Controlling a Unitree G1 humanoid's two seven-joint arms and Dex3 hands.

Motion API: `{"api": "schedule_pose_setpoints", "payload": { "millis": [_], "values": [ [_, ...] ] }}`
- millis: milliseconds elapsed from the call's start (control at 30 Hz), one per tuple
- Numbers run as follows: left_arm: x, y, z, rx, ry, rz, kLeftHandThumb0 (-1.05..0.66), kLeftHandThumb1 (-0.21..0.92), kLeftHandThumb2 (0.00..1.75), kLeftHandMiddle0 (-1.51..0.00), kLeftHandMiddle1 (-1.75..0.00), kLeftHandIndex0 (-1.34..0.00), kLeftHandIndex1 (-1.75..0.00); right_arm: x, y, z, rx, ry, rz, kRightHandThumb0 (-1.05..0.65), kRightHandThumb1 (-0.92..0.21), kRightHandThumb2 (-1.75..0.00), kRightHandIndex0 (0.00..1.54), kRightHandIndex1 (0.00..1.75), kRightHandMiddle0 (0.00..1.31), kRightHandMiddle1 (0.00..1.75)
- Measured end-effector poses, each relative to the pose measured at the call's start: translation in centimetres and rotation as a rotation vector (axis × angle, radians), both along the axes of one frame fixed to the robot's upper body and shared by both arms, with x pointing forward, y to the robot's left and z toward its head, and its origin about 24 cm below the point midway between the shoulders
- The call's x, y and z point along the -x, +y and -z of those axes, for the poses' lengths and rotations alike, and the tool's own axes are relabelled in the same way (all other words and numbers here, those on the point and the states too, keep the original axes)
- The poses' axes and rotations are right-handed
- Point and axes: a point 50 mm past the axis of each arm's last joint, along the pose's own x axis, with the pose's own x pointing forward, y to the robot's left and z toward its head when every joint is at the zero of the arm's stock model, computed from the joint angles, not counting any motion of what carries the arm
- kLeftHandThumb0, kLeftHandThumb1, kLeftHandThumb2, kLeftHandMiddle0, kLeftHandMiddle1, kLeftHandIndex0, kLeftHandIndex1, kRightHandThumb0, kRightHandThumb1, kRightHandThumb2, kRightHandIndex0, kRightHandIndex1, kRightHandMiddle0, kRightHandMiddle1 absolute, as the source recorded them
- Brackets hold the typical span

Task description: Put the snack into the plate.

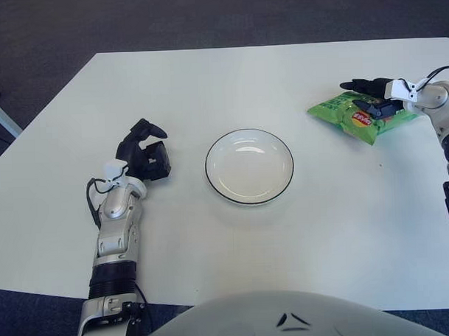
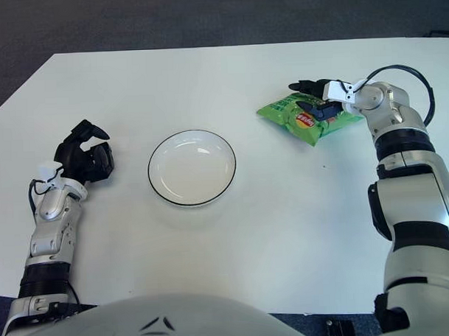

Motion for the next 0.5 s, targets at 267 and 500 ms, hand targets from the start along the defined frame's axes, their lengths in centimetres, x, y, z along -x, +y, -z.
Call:
{"api": "schedule_pose_setpoints", "payload": {
  "millis": [267, 500],
  "values": [
    [0.0, 0.0, 0.3, 0.003, 0.01, -0.001, -0.48, 0.3, 1.34, -1.15, -1.75, -0.62, -1.75, 0.1, 0.3, -0.5, -0.024, -0.119, -0.037, -0.8, -0.92, -0.99, 0.14, 0.16, 0.0, 0.33],
    [0.0, 0.0, 0.3, 0.005, 0.013, -0.001, -0.48, 0.3, 1.33, -1.12, -1.75, -0.62, -1.75, 0.5, 0.4, -1.4, -0.075, -0.305, -0.072, -0.69, -0.92, -0.87, 0.14, 0.44, 0.0, 0.56]
  ]
}}
